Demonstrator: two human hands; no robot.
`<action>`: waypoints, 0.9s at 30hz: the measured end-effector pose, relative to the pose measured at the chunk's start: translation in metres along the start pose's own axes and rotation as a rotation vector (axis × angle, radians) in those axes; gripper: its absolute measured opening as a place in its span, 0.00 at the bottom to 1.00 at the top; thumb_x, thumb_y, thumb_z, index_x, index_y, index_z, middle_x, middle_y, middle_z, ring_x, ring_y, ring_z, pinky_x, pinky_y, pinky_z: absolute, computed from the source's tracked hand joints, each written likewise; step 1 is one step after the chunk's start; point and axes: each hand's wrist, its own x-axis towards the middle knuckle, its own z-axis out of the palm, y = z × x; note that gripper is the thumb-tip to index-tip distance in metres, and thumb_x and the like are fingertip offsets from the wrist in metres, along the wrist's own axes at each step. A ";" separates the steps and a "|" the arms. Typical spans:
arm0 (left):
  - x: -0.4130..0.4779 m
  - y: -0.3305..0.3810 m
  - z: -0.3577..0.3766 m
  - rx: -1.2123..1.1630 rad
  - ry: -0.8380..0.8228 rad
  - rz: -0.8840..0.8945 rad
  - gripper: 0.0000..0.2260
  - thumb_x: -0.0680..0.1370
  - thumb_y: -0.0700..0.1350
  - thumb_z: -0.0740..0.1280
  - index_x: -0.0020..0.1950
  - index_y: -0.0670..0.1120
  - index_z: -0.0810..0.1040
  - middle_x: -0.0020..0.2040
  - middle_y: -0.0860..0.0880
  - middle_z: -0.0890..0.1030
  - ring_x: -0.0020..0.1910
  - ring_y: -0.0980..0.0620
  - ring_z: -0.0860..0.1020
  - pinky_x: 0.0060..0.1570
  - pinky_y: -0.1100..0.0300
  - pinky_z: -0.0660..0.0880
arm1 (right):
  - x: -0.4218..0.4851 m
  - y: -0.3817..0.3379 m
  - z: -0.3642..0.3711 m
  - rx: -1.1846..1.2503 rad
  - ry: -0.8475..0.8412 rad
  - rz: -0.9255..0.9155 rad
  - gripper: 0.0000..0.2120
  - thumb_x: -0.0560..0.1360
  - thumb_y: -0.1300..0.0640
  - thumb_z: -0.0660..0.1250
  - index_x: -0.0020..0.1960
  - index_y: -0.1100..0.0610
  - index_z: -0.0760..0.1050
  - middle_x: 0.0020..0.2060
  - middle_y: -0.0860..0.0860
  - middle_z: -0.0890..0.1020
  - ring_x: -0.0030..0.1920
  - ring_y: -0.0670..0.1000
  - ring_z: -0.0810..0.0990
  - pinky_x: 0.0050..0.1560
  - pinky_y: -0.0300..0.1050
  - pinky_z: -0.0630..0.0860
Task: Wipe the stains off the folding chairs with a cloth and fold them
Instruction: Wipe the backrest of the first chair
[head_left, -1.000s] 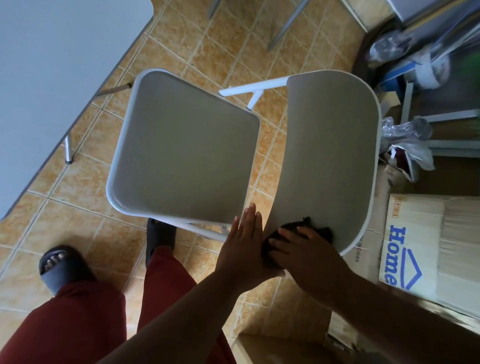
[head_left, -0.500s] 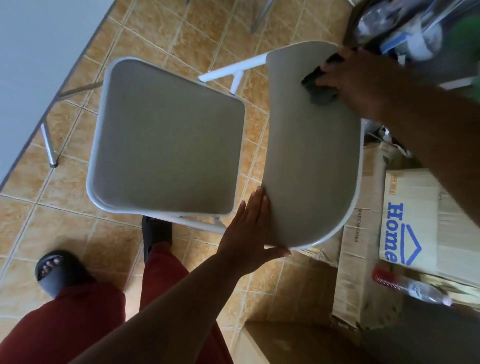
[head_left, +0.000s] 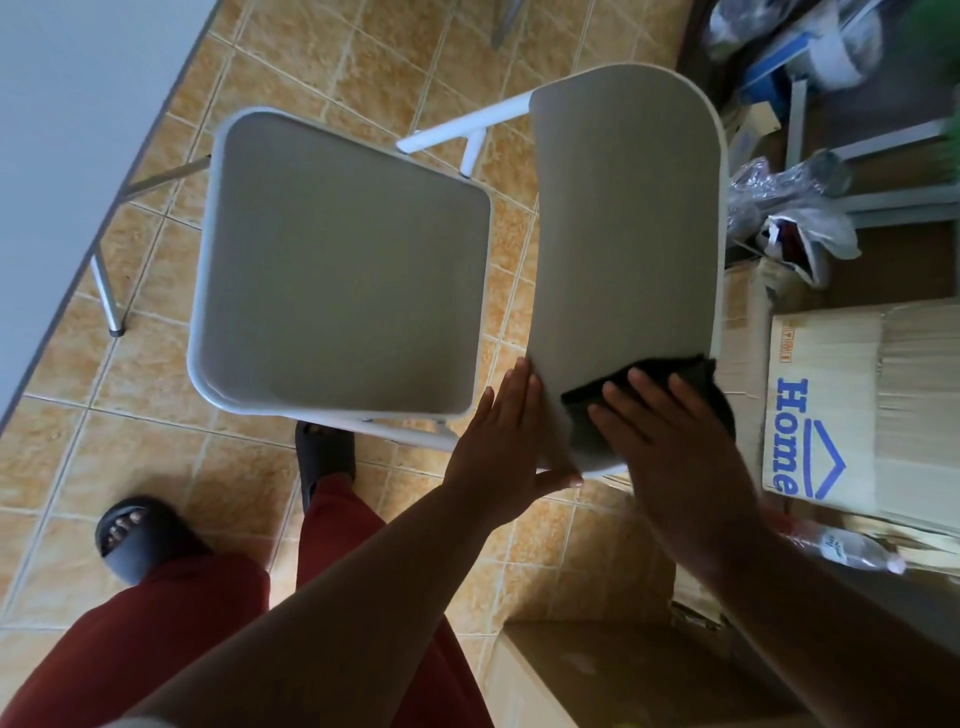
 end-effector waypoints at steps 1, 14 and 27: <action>-0.002 -0.001 -0.001 0.016 0.002 -0.002 0.50 0.71 0.72 0.56 0.78 0.36 0.49 0.80 0.37 0.47 0.79 0.41 0.49 0.76 0.46 0.54 | -0.003 -0.009 0.003 0.026 -0.013 -0.022 0.19 0.70 0.65 0.64 0.61 0.58 0.78 0.62 0.57 0.79 0.66 0.60 0.74 0.67 0.60 0.62; -0.044 -0.019 -0.098 -0.025 0.117 0.056 0.44 0.72 0.60 0.72 0.78 0.39 0.56 0.80 0.42 0.54 0.78 0.46 0.56 0.76 0.55 0.53 | 0.062 -0.051 -0.028 0.416 -0.239 -0.117 0.14 0.72 0.59 0.71 0.57 0.61 0.76 0.43 0.57 0.84 0.37 0.57 0.83 0.39 0.57 0.81; -0.193 -0.065 -0.301 0.292 0.399 -0.284 0.18 0.79 0.41 0.57 0.68 0.48 0.74 0.72 0.49 0.73 0.69 0.48 0.73 0.68 0.53 0.70 | 0.185 -0.202 -0.194 0.216 -0.066 -0.444 0.12 0.78 0.54 0.60 0.60 0.50 0.73 0.51 0.48 0.82 0.51 0.52 0.81 0.51 0.49 0.78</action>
